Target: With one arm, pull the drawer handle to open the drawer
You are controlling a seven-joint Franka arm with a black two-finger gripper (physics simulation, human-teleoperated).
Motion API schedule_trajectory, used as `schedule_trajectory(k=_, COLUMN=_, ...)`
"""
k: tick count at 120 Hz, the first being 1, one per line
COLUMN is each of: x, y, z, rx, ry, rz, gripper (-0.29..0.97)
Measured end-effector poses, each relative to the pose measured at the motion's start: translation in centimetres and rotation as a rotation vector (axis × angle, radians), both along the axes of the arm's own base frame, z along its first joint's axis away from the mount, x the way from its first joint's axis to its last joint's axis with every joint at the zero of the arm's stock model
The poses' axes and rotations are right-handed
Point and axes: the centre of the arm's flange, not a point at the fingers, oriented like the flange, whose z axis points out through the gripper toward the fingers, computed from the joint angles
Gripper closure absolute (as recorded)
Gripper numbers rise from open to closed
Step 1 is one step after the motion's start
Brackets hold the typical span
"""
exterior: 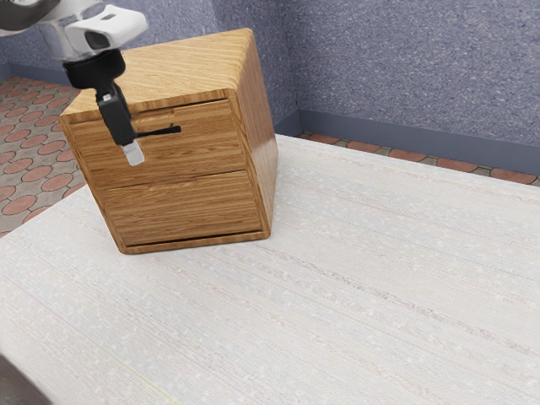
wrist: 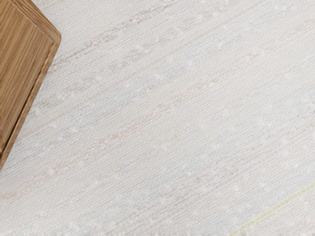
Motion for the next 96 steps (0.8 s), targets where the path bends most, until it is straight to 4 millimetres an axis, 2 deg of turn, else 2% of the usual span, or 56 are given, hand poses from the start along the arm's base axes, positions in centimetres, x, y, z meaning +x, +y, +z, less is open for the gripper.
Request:
schedule_trajectory(k=14, x=-0.5, y=1.8, z=0.0, rx=0.002, ry=0.003, rz=-0.028, gripper=0.00)
schedule_trajectory(k=26, x=-0.3, y=-0.2, z=0.5, rx=0.005, ry=-0.010, rz=-0.110, gripper=0.00)
schedule_trajectory(k=31, x=-1.5, y=-0.8, z=2.1, rx=0.028, ry=-0.031, rz=-0.131, gripper=0.00)
schedule_trajectory(k=39, x=-5.9, y=-1.6, z=4.8, rx=0.078, ry=-0.056, rz=-0.139, gripper=0.00)
schedule_trajectory(k=43, x=-7.1, y=-1.4, z=5.3, rx=0.098, ry=-0.058, rz=-0.143, gripper=0.00)
schedule_trajectory(k=47, x=-7.5, y=0.6, z=5.0, rx=0.114, ry=-0.049, rz=-0.120, gripper=0.00)
schedule_trajectory(k=57, x=-7.3, y=8.1, z=2.9, rx=0.165, ry=-0.020, rz=-0.041, gripper=0.00)
schedule_trajectory(k=65, x=-6.7, y=13.0, z=1.1, rx=0.200, ry=0.002, rz=-0.011, gripper=0.00)
schedule_trajectory(k=71, x=-6.4, y=16.1, z=0.5, rx=0.224, ry=0.001, rz=-0.001, gripper=0.00)
schedule_trajectory(k=74, x=-6.0, y=16.8, z=0.4, rx=0.236, ry=-0.005, rz=-0.010, gripper=0.00)
schedule_trajectory(k=79, x=-4.6, y=15.8, z=0.4, rx=0.252, ry=-0.018, rz=-0.065, gripper=0.00)
schedule_trajectory(k=90, x=-0.2, y=9.9, z=0.3, rx=0.277, ry=-0.054, rz=-0.248, gripper=0.00)
schedule_trajectory(k=96, x=1.5, y=8.6, z=0.3, rx=0.288, ry=-0.073, rz=-0.308, gripper=0.00)
